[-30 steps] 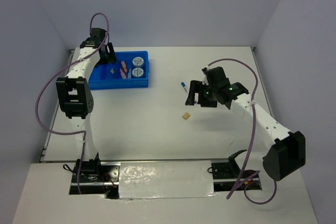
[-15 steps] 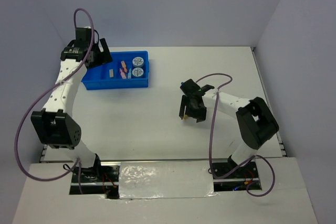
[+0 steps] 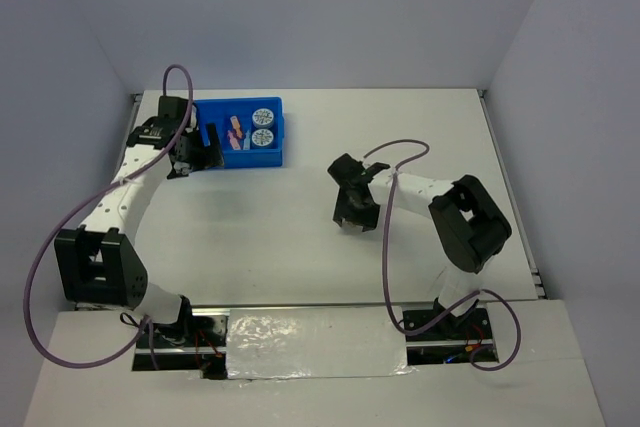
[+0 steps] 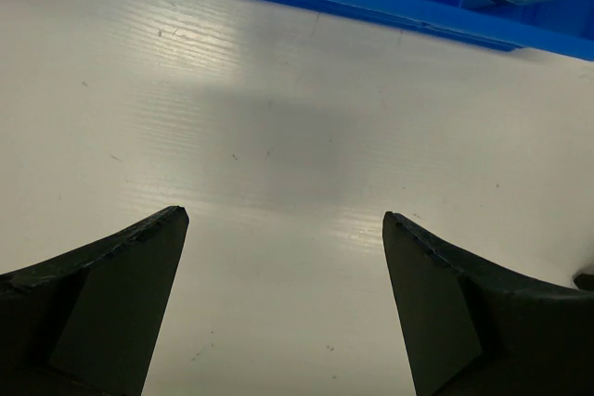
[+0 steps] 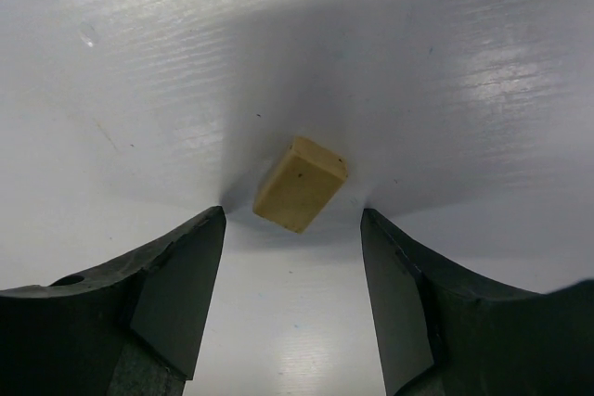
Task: Sort the stationery into containers
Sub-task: Pick up the stationery from the center of the board.
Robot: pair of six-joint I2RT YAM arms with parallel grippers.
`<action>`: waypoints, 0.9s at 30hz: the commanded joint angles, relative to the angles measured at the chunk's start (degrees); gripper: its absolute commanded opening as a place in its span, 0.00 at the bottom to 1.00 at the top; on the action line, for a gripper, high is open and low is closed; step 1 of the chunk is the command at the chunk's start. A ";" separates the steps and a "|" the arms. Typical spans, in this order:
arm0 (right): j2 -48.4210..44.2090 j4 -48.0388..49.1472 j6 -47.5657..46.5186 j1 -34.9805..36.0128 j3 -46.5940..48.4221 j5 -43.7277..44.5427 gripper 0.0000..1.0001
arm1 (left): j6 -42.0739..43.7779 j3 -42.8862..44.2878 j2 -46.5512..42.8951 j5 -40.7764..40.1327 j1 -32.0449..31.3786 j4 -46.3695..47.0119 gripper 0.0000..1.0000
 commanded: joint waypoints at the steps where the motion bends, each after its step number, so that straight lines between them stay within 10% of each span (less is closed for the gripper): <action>1: 3.99 4.37 2.13 0.39 0.89 1.40 0.68 | 2.15 0.47 -4.17 2.22 -0.47 1.61 0.99; 15: 4.54 5.33 -3.56 0.91 2.39 3.26 0.32 | 2.41 -1.11 -6.90 8.54 -1.96 1.17 0.99; 21: -15.46 28.40 -20.60 5.57 -6.30 -16.85 0.28 | -3.37 -1.64 -7.95 31.00 -5.03 3.71 0.99; 27: -26.58 31.26 -24.58 7.15 -3.17 -27.76 0.29 | -22.87 -1.29 -9.98 39.05 -12.50 13.47 0.99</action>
